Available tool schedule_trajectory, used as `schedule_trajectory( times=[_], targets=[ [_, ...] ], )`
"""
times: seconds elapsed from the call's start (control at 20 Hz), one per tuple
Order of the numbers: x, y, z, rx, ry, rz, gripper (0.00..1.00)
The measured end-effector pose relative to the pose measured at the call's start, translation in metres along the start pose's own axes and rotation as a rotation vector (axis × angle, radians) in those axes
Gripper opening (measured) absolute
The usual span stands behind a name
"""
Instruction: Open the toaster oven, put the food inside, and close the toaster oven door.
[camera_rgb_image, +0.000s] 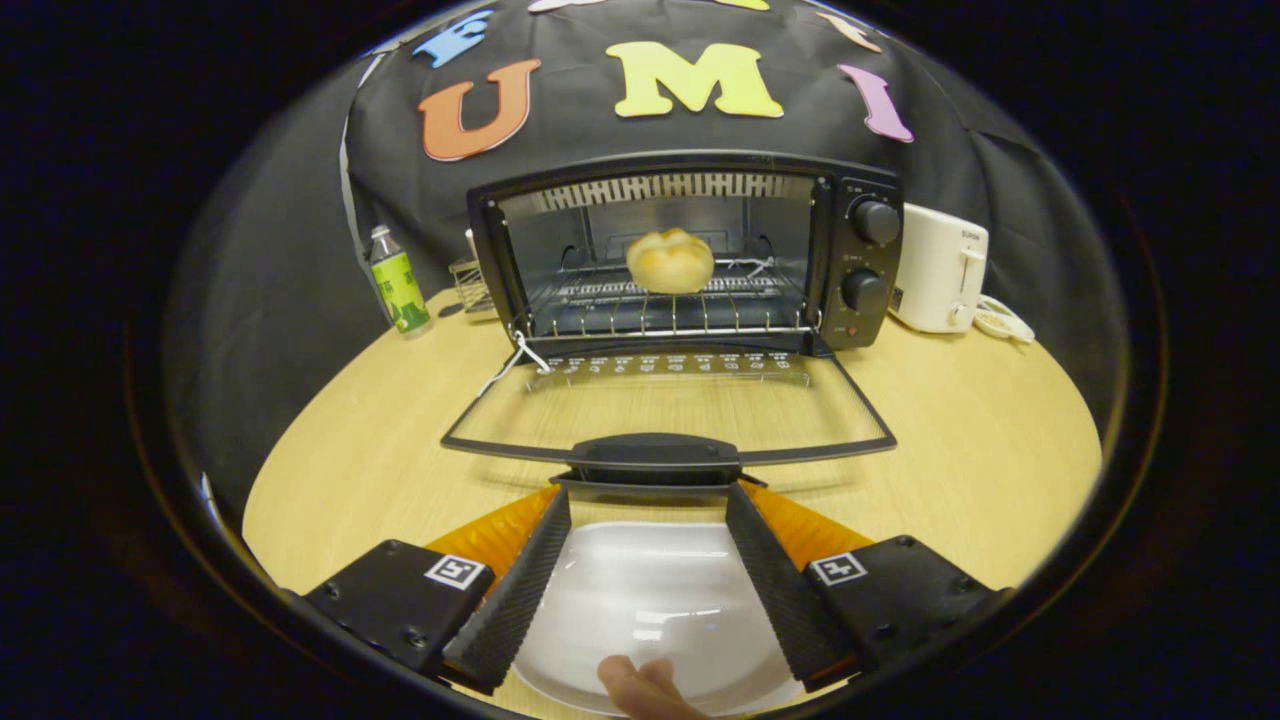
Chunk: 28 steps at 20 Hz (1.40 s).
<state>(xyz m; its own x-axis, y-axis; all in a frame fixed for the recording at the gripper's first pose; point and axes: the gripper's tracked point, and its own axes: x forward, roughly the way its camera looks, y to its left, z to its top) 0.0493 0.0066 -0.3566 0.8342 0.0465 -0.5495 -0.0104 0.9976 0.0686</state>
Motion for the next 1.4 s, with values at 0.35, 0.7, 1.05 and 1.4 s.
schedule_trajectory(
  times=[0.35,0.7,1.05,1.4],
  targets=[
    [0.002,0.004,0.000,0.018,0.038,-0.044,1.00],
    [0.001,0.006,0.016,0.125,0.075,-0.045,1.00],
    [-0.017,0.010,0.046,0.073,-0.031,-0.046,1.00],
    [-0.020,0.013,0.065,0.043,-0.136,-0.083,1.00]
  ],
)
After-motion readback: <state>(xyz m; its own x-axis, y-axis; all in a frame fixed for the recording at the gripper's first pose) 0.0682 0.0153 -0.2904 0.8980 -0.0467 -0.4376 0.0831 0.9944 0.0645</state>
